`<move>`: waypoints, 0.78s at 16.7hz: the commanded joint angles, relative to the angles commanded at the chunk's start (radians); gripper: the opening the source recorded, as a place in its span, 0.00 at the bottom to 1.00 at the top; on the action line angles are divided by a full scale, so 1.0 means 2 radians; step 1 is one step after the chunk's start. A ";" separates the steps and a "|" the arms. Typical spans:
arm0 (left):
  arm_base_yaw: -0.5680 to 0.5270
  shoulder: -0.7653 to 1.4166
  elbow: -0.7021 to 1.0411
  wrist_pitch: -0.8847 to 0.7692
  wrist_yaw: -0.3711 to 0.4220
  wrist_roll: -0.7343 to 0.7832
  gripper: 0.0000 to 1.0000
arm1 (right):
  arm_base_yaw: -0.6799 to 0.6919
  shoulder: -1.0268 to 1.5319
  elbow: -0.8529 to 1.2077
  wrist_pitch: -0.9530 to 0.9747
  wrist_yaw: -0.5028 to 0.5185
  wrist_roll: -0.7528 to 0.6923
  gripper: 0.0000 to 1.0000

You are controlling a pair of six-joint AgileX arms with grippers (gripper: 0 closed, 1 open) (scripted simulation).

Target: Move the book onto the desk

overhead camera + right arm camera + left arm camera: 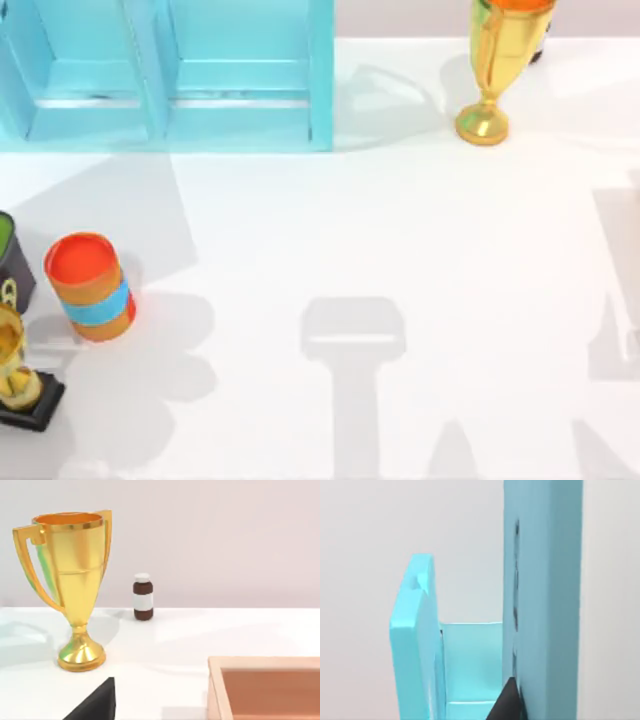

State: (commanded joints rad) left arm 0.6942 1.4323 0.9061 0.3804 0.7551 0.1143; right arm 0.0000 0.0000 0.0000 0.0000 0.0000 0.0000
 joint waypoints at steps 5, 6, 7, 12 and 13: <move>0.000 0.000 0.000 -0.001 0.000 0.001 0.00 | 0.000 0.000 0.000 0.000 0.000 0.000 1.00; 0.000 0.000 0.000 -0.001 0.000 0.001 0.00 | 0.000 0.000 0.000 0.000 0.000 0.000 1.00; -0.004 -0.001 0.000 -0.002 -0.002 -0.002 0.00 | 0.000 0.000 0.000 0.000 0.000 0.000 1.00; -0.095 -0.009 0.008 -0.036 -0.048 -0.078 0.00 | 0.000 0.000 0.000 0.000 0.000 0.000 1.00; -0.125 -0.010 0.012 -0.046 -0.065 -0.106 0.00 | 0.000 0.000 0.000 0.000 0.000 0.000 1.00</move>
State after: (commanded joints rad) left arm 0.4441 1.4123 0.9303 0.2878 0.6254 -0.0977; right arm 0.0000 0.0000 0.0000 0.0000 0.0000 0.0000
